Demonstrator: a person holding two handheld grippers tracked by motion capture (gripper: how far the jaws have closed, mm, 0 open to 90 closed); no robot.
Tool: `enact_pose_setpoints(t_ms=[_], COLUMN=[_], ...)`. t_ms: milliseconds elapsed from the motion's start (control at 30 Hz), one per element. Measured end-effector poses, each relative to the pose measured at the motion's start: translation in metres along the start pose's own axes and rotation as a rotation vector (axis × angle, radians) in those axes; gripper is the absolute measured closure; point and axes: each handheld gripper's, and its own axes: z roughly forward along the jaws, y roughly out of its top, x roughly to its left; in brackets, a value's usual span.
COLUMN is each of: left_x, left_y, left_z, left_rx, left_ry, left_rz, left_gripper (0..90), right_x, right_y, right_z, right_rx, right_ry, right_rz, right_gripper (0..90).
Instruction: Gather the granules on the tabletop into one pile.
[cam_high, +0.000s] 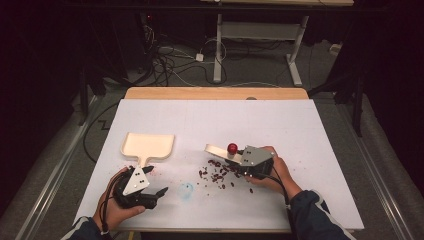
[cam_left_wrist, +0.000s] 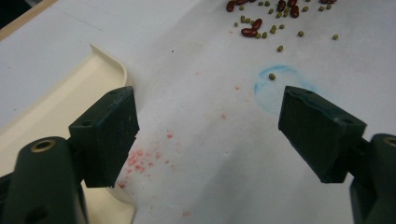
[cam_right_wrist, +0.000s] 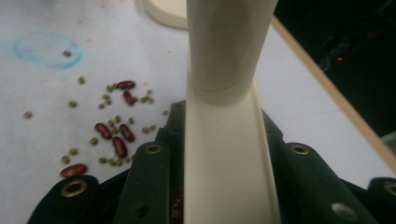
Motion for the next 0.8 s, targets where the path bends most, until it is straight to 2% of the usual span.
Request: enact_pose_setpoints(t_ms=[100,133,167,200,233,267,333,400,433,467,533,633,700,767,800], left_x=[0.001,0.002,0.003,0.004,0.005,0.006,0.007,0.009,0.010,0.011,0.011,0.012,0.012,0.012,0.012], left_y=[0.000,0.000,0.000,-0.001,-0.001,-0.001,-0.001,-0.002,-0.002,-0.003,-0.003,-0.003,-0.003,-0.003,-0.003], left_z=[-0.002,-0.002,-0.003,-0.004,-0.005,-0.007,-0.011,-0.013,-0.015,-0.016,-0.017,-0.018,-0.018,-0.018,-0.019], left_rx=[-0.007,-0.009,-0.011,-0.015,-0.023,-0.031,-0.045,-0.052,-0.057,-0.062,-0.067,-0.074,-0.080,-0.083,-0.087], left_ry=[0.007,0.009,0.013,0.019,0.024,0.031,0.048,0.061,0.067,0.070,0.081,0.088,0.087,0.090,0.093], left_rz=[-0.001,-0.004,-0.005,-0.007,-0.011,-0.012,-0.016,-0.021,-0.026,-0.030,-0.033,-0.038,-0.043,-0.043,-0.044], left_gripper=[19.3,19.3,19.3,19.3,19.3,19.3,19.3,19.3,19.3,19.3,19.3,19.2,19.3,19.3,19.3], right_x=[-0.002,-0.003,-0.003,-0.001,-0.001,0.001,0.006,0.020,0.025,0.025,0.036,0.054,0.066,0.084,0.084], right_y=[0.005,0.013,0.013,0.023,0.023,0.028,0.039,0.050,0.052,0.052,0.056,0.060,0.062,0.067,0.067], right_z=[-0.006,-0.012,-0.012,-0.018,-0.018,-0.021,-0.026,-0.028,-0.027,-0.027,-0.022,-0.012,-0.006,0.003,0.003], right_rx=[-0.023,-0.040,-0.040,-0.059,-0.059,-0.065,-0.080,-0.077,-0.076,-0.076,-0.070,-0.047,-0.045,-0.037,-0.037], right_ry=[-0.008,-0.026,-0.026,-0.028,-0.028,-0.025,-0.001,0.032,0.052,0.052,0.085,0.132,0.194,0.226,0.226], right_rz=[0.027,0.060,0.060,0.099,0.099,0.128,0.183,0.262,0.285,0.285,0.345,0.381,0.399,0.392,0.392], right_gripper=[67.7,67.8,67.8,67.7,67.7,67.7,67.7,67.7,67.7,67.7,67.7,67.7,67.7,67.7,67.7])
